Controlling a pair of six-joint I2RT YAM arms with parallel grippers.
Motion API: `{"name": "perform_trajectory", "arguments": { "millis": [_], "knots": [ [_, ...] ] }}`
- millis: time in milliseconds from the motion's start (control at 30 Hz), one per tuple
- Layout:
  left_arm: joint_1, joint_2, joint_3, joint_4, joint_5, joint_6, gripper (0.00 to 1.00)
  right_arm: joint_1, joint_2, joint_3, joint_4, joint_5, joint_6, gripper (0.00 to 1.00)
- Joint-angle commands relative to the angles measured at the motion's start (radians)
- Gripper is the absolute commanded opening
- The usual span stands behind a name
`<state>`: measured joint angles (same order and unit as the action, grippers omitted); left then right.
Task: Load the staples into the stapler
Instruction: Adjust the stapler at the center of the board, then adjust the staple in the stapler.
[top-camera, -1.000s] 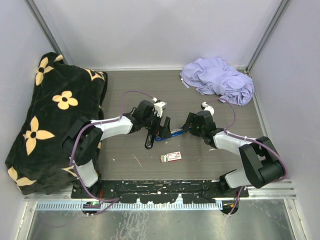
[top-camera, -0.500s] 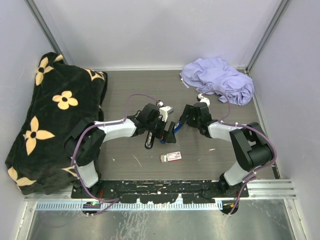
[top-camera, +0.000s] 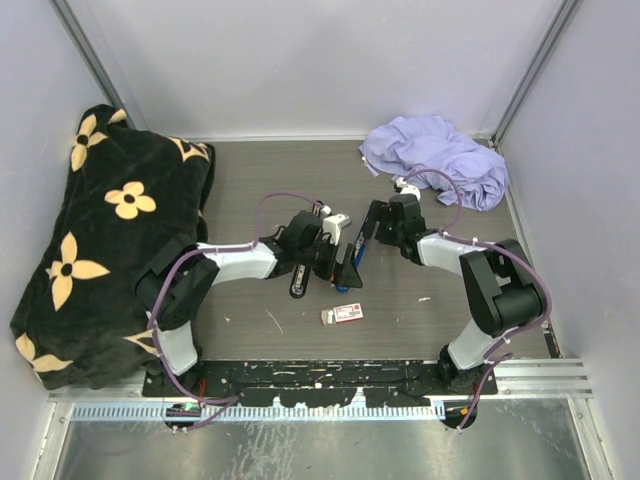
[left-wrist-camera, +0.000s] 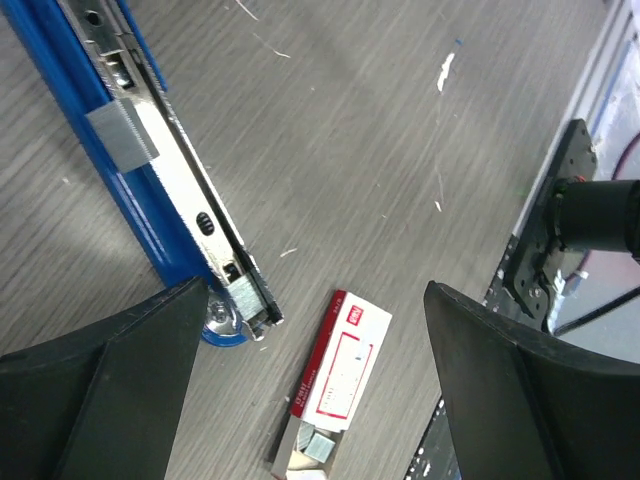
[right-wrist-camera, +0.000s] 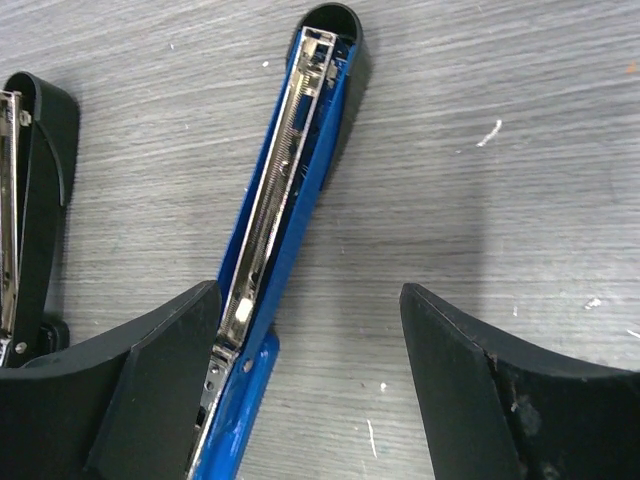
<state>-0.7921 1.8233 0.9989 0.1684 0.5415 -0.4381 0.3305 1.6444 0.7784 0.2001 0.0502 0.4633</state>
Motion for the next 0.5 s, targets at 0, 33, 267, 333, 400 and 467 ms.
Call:
{"name": "perform_trajectory", "arguments": {
  "millis": [0, 33, 267, 333, 400, 467],
  "knots": [
    [-0.004, -0.070, 0.007, 0.014, -0.125, -0.004, 0.92, -0.010, -0.086, 0.050, -0.061, 0.021, -0.042, 0.78],
    [-0.001, -0.088, 0.006, -0.008, -0.166, -0.004, 0.92, -0.010, -0.096, 0.056, -0.084, 0.023, -0.050, 0.78],
    [0.015, -0.150, 0.051, -0.139, -0.386, -0.093, 0.81, -0.010, -0.170, 0.069, -0.177, 0.013, -0.064, 0.76],
    [0.016, -0.131, 0.082, -0.149, -0.393, -0.140, 0.70, -0.010, -0.198, 0.056, -0.183, 0.013, -0.055, 0.76],
    [0.015, -0.101, 0.100, -0.132, -0.398, -0.204, 0.63, -0.009, -0.231, 0.043, -0.185, 0.012, -0.047, 0.75],
    [0.016, -0.069, 0.129, -0.131, -0.405, -0.226, 0.58, -0.010, -0.258, 0.027, -0.187, 0.013, -0.046, 0.75]
  ]
}}
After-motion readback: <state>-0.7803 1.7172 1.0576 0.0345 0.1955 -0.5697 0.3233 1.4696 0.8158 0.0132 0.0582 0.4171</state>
